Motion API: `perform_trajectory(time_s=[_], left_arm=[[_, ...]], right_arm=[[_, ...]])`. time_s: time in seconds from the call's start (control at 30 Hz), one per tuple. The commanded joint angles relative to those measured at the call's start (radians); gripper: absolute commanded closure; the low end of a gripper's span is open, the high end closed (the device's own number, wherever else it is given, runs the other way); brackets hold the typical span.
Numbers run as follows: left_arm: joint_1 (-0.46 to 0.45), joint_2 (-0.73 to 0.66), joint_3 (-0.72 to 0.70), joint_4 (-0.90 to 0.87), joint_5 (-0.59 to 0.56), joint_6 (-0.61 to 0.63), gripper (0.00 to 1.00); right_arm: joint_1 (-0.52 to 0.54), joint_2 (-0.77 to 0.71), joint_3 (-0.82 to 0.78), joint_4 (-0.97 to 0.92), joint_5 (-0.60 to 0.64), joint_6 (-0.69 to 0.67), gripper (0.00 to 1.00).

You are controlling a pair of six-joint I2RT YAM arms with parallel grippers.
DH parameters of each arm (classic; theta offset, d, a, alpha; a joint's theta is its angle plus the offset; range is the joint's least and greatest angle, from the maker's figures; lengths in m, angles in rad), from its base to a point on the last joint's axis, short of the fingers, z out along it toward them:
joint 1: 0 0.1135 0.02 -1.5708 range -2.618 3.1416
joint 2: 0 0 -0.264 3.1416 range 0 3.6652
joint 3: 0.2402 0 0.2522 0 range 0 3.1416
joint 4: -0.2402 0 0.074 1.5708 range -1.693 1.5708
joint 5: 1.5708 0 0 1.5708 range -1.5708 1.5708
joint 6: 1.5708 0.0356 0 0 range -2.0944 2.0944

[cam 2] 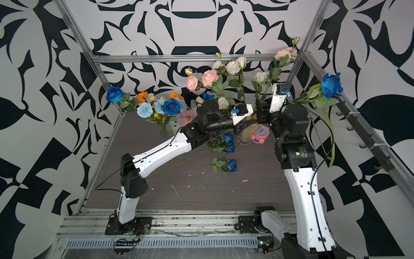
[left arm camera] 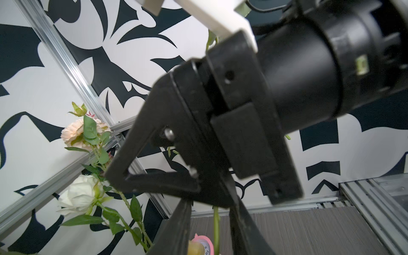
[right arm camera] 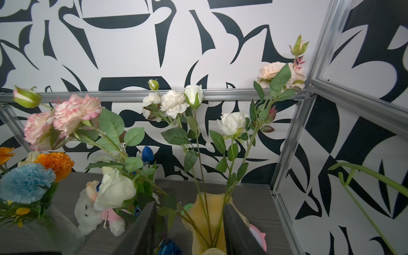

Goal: Pick out blue flowers from the vase
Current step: Place the flower at the center of the board.

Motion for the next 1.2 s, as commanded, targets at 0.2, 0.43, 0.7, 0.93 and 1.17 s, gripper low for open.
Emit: perform_trajectory(time_s=[0.2, 0.43, 0.7, 0.93, 1.17], left_arm=[[-0.006, 0.049, 0.073, -0.042, -0.015, -0.001, 0.89], [-0.004, 0.018, 0.029, -0.043, -0.077, 0.031, 1.00], [0.026, -0.009, 0.003, -0.072, -0.131, 0.032, 1.00], [0.065, -0.040, -0.055, -0.050, -0.189, 0.030, 1.00], [0.079, -0.069, -0.086, -0.084, -0.223, 0.082, 1.00]], right_arm=[[0.020, -0.028, -0.004, 0.053, -0.026, 0.022, 1.00], [0.023, -0.014, -0.012, 0.046, -0.042, 0.024, 0.95], [0.023, -0.016, -0.028, -0.023, -0.103, 0.003, 0.42], [0.023, -0.067, -0.074, -0.091, -0.166, 0.001, 0.00], [0.022, -0.140, -0.161, -0.142, -0.160, 0.001, 0.00]])
